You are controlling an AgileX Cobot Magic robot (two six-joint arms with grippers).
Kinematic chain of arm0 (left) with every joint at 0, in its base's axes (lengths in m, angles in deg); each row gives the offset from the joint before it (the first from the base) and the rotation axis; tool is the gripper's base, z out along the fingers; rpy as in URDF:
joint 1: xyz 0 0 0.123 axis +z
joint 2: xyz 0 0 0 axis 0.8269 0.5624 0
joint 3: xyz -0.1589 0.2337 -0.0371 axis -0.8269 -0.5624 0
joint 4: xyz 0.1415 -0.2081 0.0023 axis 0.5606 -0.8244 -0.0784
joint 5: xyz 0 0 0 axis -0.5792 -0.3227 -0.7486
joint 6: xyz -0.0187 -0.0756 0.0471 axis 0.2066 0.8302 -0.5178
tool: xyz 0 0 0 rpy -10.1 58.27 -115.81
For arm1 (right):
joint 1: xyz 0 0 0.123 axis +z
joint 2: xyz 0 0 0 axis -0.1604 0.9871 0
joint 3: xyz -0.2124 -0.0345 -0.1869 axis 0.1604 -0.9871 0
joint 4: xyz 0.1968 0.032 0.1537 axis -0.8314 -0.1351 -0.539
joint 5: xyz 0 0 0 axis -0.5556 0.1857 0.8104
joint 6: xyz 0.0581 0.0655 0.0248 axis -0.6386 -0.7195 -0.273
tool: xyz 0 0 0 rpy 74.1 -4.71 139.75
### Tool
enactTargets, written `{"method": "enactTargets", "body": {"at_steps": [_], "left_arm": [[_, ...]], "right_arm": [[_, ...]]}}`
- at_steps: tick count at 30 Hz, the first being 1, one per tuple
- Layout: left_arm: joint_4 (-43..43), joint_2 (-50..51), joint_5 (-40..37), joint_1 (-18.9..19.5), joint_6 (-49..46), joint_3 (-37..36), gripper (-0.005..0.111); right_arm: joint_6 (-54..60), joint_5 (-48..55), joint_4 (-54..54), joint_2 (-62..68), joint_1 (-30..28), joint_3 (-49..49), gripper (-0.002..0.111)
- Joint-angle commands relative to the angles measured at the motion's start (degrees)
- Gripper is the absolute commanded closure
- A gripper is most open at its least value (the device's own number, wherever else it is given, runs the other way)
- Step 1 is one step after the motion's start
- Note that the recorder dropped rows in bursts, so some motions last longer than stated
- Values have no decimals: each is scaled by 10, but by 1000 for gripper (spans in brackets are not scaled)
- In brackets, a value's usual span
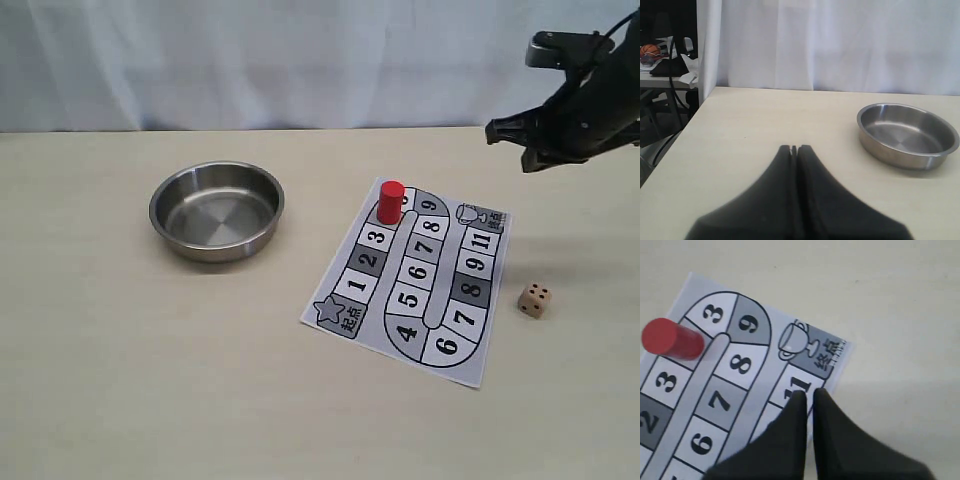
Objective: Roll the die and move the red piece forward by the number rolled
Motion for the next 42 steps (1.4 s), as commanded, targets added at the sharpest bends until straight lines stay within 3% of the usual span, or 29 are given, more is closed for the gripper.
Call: {"method": "enactTargets", "body": {"at_steps": [1,8,14,26,42], "left_arm": [[0,-1,9,0,2,-1,107],[0,-1,5,0,2,-1,107],[0,-1,6,0,2,-1,107],[0,-1,8,0,2,-1,107],[0,-1,9,0,2,-1,107]], "right_arm": [[4,24,31,-5,-11,-2,104],[4,70,37,-13,-10,-7,104],[21,59,42,-92,-10,-78,104],[21,61,31,-421,-10,-237,104],[19,84,24,-740,-10,-281,104]]}}
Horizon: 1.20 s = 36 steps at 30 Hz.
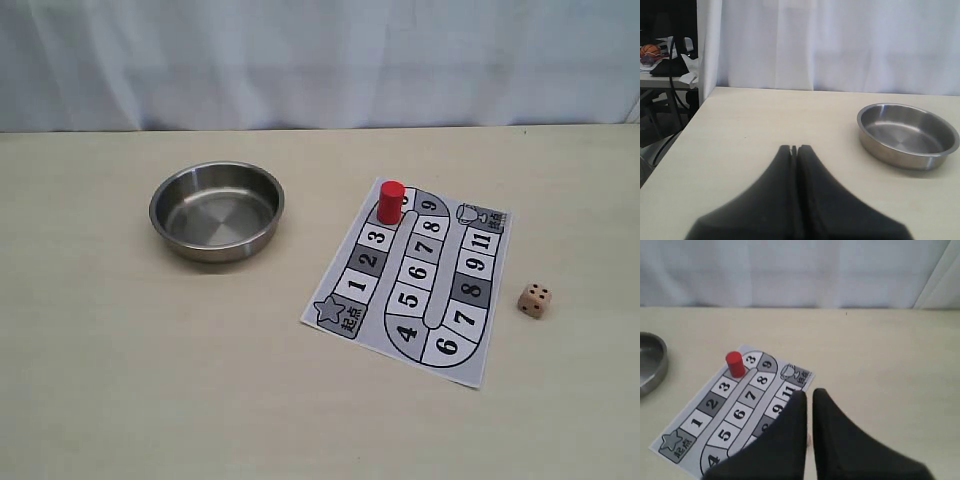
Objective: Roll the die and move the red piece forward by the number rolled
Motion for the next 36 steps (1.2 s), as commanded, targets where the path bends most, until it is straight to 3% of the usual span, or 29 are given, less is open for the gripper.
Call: {"method": "enactTargets", "body": {"at_steps": [1,11,21,28,36], "left_arm": [[0,-1,9,0,2,-1,107],[0,-1,9,0,2,-1,107],[-1,-1,5,0,2,-1,107],[-1,-1,5,0,2,-1,107],[0,-1,8,0,2,-1,107]], "right_arm": [[2,26,-6,-87,-2,-2,104],[2,94,-6,-254,-2,-2,104],[2,95,-6,-390,-2,-2,104],[2,101,-17,-397,0,-6,104],[1,-95,-21,-397,0,-180,104]]}}
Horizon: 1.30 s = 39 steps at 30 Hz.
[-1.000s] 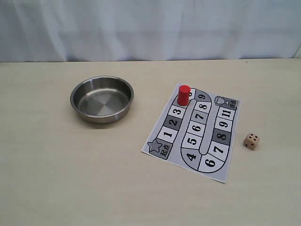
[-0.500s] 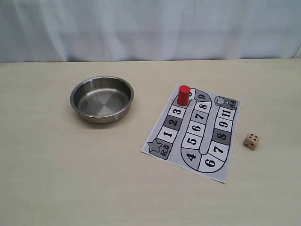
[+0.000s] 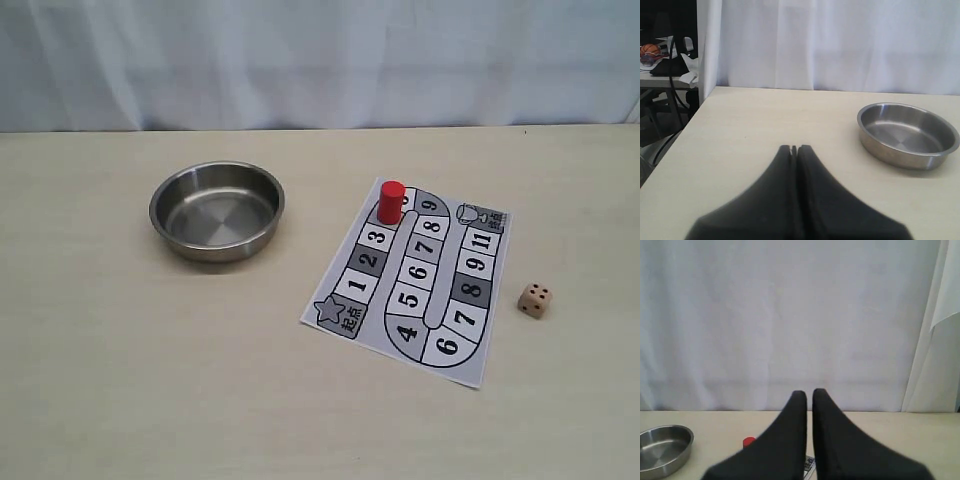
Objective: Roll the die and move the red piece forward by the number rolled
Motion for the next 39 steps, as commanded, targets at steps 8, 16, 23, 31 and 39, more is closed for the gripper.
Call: {"method": "enactTargets", "body": {"at_steps": [8,16,23,31,39], "left_arm": [[0,-1,9,0,2,-1,107],[0,-1,9,0,2,-1,107],[0,-1,9,0,2,-1,107],[0,-1,6,0,2,-1,107],[0,-1,6,0,2,-1,107]], "right_arm": [[1,-290,-7,-1,0,-250,104],[15,-441,-7,-1,0,-357,104],[22,-479,-7,-1,0,-427,104],[22,-361,-7,-1,0,-427,104],[16,-326,-7,-1,0,-427,104]]}}
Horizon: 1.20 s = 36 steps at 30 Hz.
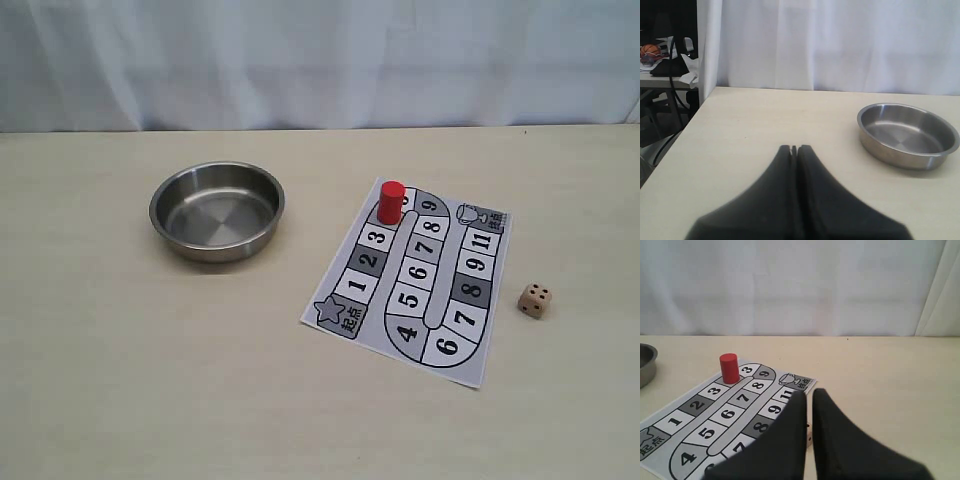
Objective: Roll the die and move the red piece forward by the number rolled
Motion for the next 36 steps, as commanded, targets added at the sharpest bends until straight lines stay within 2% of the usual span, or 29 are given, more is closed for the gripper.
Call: {"method": "enactTargets", "body": {"at_steps": [1,36], "left_arm": [[0,-1,6,0,2,-1,107],[0,-1,9,0,2,-1,107]], "right_arm": [[-1,8,-1,-2,0,-1,104],[-13,4,-1,-2,0,-1,104]]}}
